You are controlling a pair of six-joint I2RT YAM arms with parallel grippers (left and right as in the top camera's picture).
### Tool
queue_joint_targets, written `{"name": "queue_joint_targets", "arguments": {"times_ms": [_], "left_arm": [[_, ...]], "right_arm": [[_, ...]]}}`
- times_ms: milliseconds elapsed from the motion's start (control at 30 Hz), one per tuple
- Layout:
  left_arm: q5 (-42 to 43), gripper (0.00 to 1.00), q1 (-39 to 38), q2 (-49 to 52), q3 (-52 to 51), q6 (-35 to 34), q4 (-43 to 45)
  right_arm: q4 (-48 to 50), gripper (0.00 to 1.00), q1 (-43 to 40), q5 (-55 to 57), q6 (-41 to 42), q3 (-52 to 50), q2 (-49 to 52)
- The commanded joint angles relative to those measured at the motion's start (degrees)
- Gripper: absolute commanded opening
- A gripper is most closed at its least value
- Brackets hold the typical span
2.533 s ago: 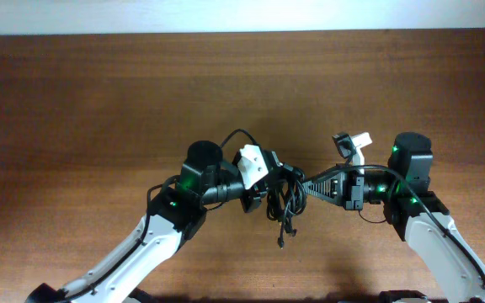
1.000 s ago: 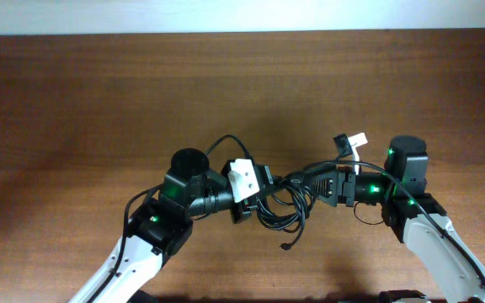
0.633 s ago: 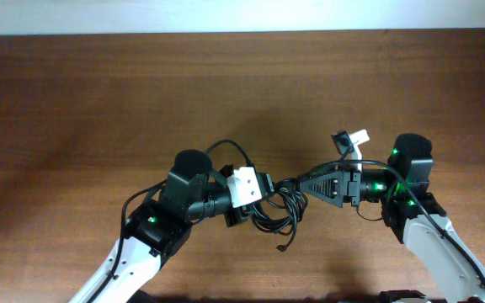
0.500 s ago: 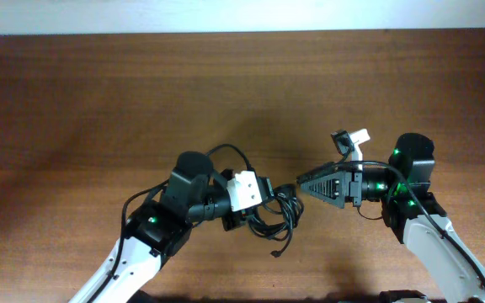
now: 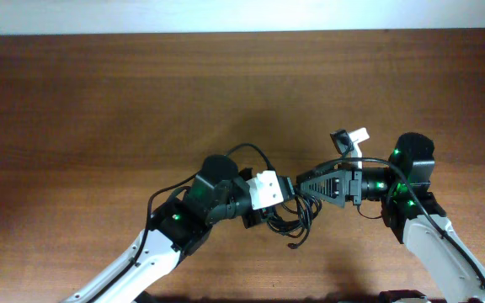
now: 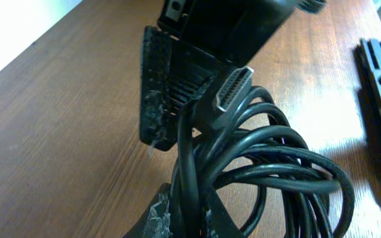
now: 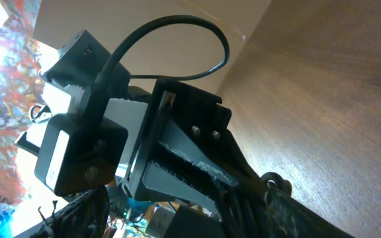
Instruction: Untangle cables
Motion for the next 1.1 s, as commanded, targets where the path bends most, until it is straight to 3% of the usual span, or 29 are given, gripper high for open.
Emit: {"name": "queue_joint_targets", "arguments": {"times_ms": [0, 267, 333, 433, 700, 867, 1067], "left_arm": [[-4.44, 0.00, -0.04, 0.09, 0.57, -5.90, 1.33], [-4.59, 0.00, -0.04, 0.09, 0.57, -5.99, 1.20], [-4.61, 0.00, -0.04, 0.09, 0.57, -9.49, 2.36], [-4.61, 0.00, -0.04, 0.09, 0.57, -9.55, 3.56], [-4.59, 0.00, -0.04, 0.09, 0.57, -9.55, 5.25], [-4.61, 0.00, -0.04, 0.09, 0.57, -9.53, 5.09], [-5.77, 0.00, -0.04, 0.09, 0.59, -9.53, 5.25]], "right_arm": [[0.02, 0.73, 0.94, -1.86, 0.24, 0.39, -0.87], [0.00, 0.74, 0.96, -1.88, 0.22, 0.39, -0.87], [-0.04, 0.73, 0.96, -1.88, -1.01, 0.39, -0.87], [-0.04, 0.72, 0.96, -1.88, -1.07, 0.37, -0.87], [-0.04, 0.47, 0.96, -1.88, -1.09, 0.37, -0.87], [-0.04, 0.46, 0.96, -1.86, -1.09, 0.37, -0.87], [-0.04, 0.19, 0.94, -1.88, -1.07, 0.37, -0.87]]}}
